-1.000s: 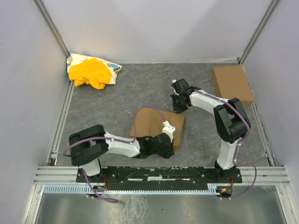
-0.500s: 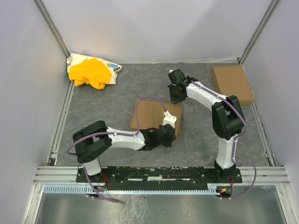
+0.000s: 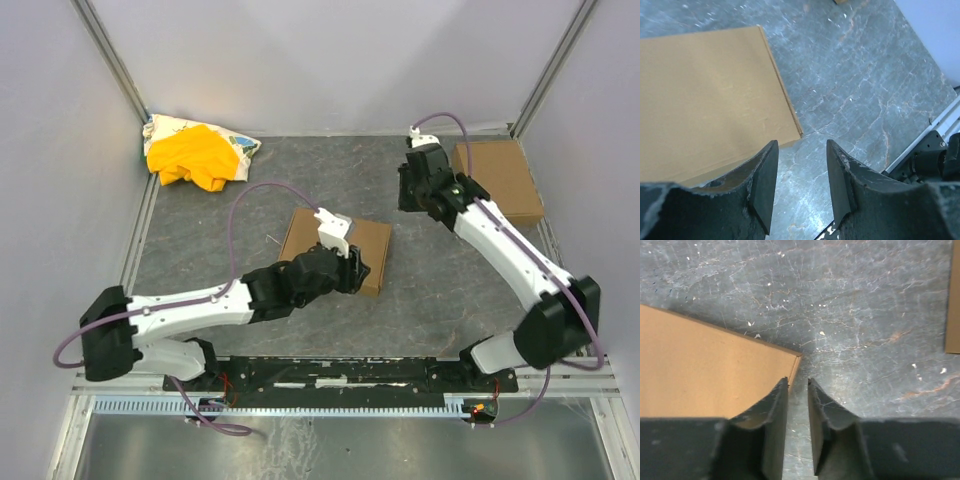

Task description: Fold the paper box

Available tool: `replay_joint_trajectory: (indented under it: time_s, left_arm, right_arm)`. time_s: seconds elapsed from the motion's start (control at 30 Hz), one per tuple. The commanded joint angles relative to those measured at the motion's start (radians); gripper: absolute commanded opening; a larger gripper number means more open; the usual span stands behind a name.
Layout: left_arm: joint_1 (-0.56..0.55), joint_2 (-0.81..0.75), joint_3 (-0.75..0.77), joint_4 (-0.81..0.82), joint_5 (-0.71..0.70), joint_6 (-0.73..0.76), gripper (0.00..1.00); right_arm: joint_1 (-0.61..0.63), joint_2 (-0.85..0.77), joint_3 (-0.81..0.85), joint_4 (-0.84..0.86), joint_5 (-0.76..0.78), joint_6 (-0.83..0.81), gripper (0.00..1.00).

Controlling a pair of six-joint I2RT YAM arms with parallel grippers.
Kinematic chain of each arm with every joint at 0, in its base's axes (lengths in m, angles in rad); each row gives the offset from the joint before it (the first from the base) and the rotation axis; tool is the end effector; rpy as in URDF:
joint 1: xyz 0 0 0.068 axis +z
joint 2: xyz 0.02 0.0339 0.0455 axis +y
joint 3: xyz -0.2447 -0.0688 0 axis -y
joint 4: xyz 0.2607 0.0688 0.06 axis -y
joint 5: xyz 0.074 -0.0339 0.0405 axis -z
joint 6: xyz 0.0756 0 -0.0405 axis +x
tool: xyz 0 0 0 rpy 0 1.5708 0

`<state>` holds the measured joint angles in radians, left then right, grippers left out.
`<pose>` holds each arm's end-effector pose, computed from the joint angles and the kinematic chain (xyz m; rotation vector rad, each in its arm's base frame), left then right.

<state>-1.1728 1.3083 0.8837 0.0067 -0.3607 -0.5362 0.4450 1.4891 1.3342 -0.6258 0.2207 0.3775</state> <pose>0.1607 -0.3133 0.2384 0.4058 1.9987 -0.7506 0.3428 0.1451 0.2724 0.0290 2.3325 0.1518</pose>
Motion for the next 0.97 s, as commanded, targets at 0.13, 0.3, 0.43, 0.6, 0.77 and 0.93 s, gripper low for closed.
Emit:
replay_joint_trajectory:
  time_s: [0.13, 0.3, 0.43, 0.6, 0.77, 0.93]
  left_arm:
    - [0.003, -0.319, -0.075, -0.096, -0.385, 0.242, 1.00]
    - [0.109, -0.415, -0.064, -0.269, -0.561, 0.333, 0.99]
    - [0.502, -0.426, -0.024, -0.381, -0.199, 0.282, 0.99]
    - [0.611, -0.455, -0.080, -0.347, -0.075, 0.252, 0.99]
    - [0.611, -0.504, -0.155, -0.326, -0.027, 0.254, 0.99]
    - [0.611, -0.506, -0.177, -0.348, -0.031, 0.297, 0.99]
  right_arm:
    - [0.003, -0.371, -0.282, 0.153, 0.083, 0.073, 0.97]
    - [0.003, -0.522, -0.406, 0.084, 0.081, 0.099, 0.99]
    - [0.003, -0.602, -0.465, 0.031, 0.042, 0.081, 0.99]
    - [0.003, -0.641, -0.485, -0.016, 0.021, 0.092, 0.99]
    - [0.003, -0.663, -0.497, -0.032, -0.032, 0.032, 0.99]
    - [0.003, -0.753, -0.548, 0.014, -0.041, 0.048, 0.99]
